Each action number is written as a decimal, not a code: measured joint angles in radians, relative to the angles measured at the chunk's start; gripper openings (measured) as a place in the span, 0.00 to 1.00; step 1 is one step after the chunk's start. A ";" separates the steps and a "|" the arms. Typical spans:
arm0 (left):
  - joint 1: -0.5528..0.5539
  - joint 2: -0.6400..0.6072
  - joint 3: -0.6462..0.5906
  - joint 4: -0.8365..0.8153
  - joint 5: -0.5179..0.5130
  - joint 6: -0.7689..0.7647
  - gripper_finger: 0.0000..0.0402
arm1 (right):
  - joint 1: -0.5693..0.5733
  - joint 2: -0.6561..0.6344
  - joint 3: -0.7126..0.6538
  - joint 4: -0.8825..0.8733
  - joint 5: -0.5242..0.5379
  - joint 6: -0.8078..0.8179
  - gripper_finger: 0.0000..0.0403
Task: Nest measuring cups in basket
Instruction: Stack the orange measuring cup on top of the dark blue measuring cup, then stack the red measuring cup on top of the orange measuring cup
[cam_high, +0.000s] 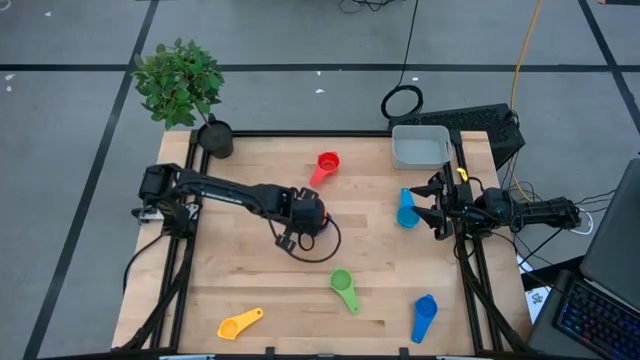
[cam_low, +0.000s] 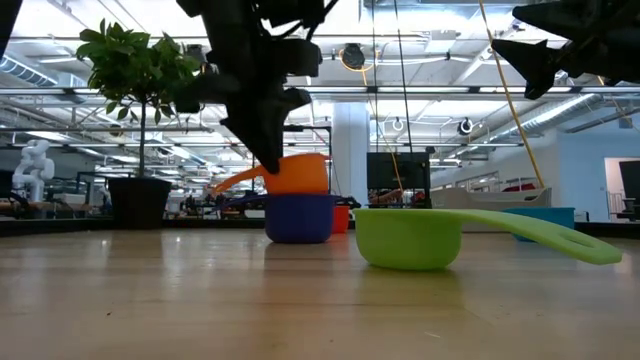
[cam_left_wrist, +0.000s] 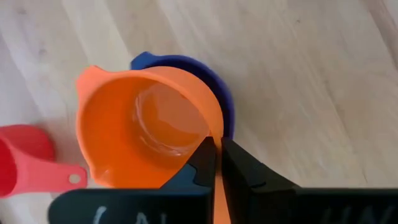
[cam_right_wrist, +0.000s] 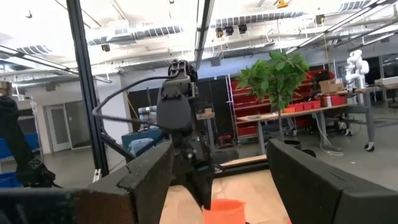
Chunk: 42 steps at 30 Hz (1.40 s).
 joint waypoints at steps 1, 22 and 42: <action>0.000 0.001 0.000 0.003 0.001 0.000 0.02 | 0.000 0.000 0.000 0.000 0.000 0.000 0.62; 0.001 -0.011 0.000 0.019 -0.172 -0.005 0.37 | 0.000 0.000 0.000 0.001 -0.003 -0.003 0.62; 0.245 -0.002 0.253 0.150 -0.202 -0.269 0.37 | 0.000 0.000 0.000 0.001 -0.003 -0.013 0.62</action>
